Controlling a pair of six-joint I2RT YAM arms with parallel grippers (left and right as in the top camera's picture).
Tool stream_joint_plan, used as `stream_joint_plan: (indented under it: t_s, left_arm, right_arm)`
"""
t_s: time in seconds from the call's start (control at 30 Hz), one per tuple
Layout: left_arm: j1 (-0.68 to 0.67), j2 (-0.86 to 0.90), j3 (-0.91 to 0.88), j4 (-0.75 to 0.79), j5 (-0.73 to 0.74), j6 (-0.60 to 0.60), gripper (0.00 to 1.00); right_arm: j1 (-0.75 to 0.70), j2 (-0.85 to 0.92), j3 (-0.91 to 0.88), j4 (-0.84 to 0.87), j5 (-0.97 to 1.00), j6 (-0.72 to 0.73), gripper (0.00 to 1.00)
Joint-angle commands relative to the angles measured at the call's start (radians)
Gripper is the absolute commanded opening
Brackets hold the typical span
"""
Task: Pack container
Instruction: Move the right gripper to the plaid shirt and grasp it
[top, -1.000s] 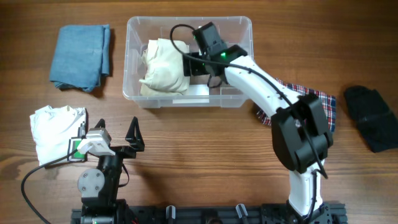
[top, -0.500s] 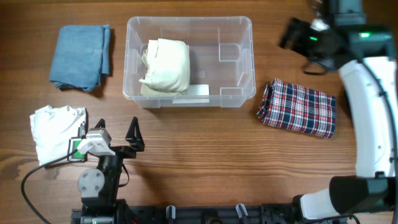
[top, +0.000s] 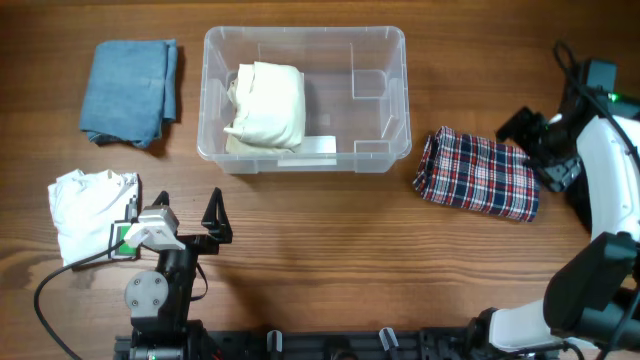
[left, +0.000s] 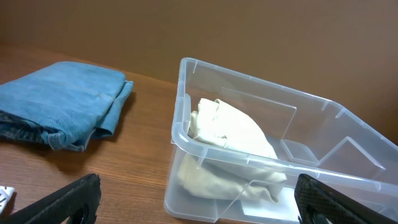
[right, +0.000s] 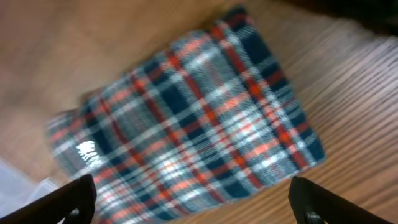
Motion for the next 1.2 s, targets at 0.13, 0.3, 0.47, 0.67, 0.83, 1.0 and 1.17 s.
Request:
stream_joint_plan:
  t_s: [0.13, 0.3, 0.47, 0.67, 0.83, 1.0, 1.17]
  left_arm:
    - [0.006, -0.008, -0.008, 0.000, 0.001, 0.019, 1.00]
    - [0.006, -0.008, -0.008, 0.000, 0.001, 0.020, 1.00]
    - [0.006, -0.007, -0.008, 0.000, 0.001, 0.020, 1.00]
    - [0.006, -0.007, -0.008, 0.000, 0.001, 0.020, 1.00]
    - [0.006, -0.007, -0.008, 0.000, 0.001, 0.020, 1.00]
    - [0.006, -0.007, -0.008, 0.000, 0.001, 0.020, 1.00]
    - [0.006, -0.007, -0.008, 0.000, 0.001, 0.019, 0.99]
  right_arm:
    - [-0.094, 0.015, -0.119, 0.149, -0.003, -0.211, 1.00]
    - [-0.121, 0.094, -0.124, 0.177, 0.012, -0.297, 1.00]
    - [-0.122, 0.195, -0.125, 0.189, -0.039, -0.352, 0.97]
    - [-0.122, 0.214, -0.125, 0.230, -0.207, -0.466, 0.96]
    - [-0.122, 0.240, -0.125, 0.207, -0.308, -0.502, 0.89]
    - [-0.122, 0.249, -0.125, 0.196, -0.309, -0.472, 0.08]
    - [-0.122, 0.248, -0.109, 0.199, -0.323, -0.447, 0.04]
